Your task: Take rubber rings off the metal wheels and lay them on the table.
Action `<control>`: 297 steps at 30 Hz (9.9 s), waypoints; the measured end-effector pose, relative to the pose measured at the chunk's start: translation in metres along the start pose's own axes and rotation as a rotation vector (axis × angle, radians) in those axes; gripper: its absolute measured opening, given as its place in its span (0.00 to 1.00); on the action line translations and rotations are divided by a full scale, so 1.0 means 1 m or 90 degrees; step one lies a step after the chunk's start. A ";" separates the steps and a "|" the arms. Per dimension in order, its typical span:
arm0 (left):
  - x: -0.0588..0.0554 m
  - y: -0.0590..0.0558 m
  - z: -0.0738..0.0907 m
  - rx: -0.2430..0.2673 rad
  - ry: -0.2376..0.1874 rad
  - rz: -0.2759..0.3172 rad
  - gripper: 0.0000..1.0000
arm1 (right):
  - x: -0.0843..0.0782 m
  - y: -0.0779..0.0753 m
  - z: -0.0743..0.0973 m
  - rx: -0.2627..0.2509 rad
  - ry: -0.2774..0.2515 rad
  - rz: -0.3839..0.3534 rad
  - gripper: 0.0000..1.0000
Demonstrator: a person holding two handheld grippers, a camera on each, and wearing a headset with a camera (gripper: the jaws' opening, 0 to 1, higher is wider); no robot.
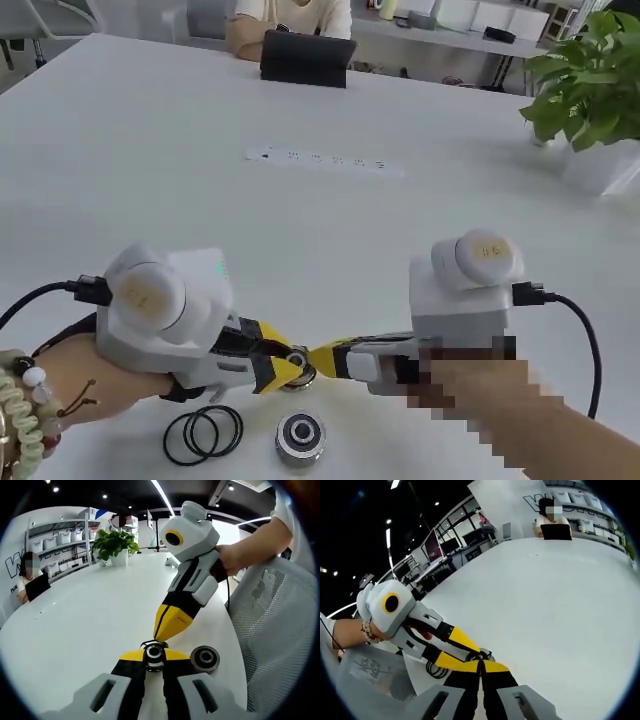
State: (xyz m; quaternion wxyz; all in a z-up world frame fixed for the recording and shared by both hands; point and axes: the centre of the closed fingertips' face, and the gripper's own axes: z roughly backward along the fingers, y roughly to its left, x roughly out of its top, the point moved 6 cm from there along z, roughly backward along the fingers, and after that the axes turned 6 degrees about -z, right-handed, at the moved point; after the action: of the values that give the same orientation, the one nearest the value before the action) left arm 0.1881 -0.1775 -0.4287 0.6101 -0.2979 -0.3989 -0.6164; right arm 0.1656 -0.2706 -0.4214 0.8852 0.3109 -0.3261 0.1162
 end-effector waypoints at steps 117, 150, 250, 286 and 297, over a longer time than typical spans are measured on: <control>-0.032 -0.053 0.159 0.074 -0.028 0.095 0.82 | 0.000 0.075 -0.010 0.201 0.001 -0.034 0.00; -0.047 -0.070 0.153 0.060 -0.015 0.145 0.79 | -0.032 0.068 -0.036 0.146 0.078 0.006 0.00; -0.043 -0.067 0.175 0.090 -0.049 0.148 0.81 | -0.051 -0.007 0.133 0.017 -0.089 0.119 0.75; -0.054 -0.066 0.174 0.112 -0.024 0.202 0.88 | -0.091 -0.020 0.124 -0.047 -0.034 0.092 0.99; -0.059 -0.063 0.174 0.128 -0.022 0.228 0.99 | -0.093 -0.018 0.122 -0.042 -0.024 0.092 0.99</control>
State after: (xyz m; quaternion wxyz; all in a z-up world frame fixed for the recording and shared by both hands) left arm 0.1092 -0.0025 -0.3991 0.7297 -0.3123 -0.4097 -0.4497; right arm 0.0407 -0.3615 -0.4184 0.8780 0.2592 -0.3678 0.1629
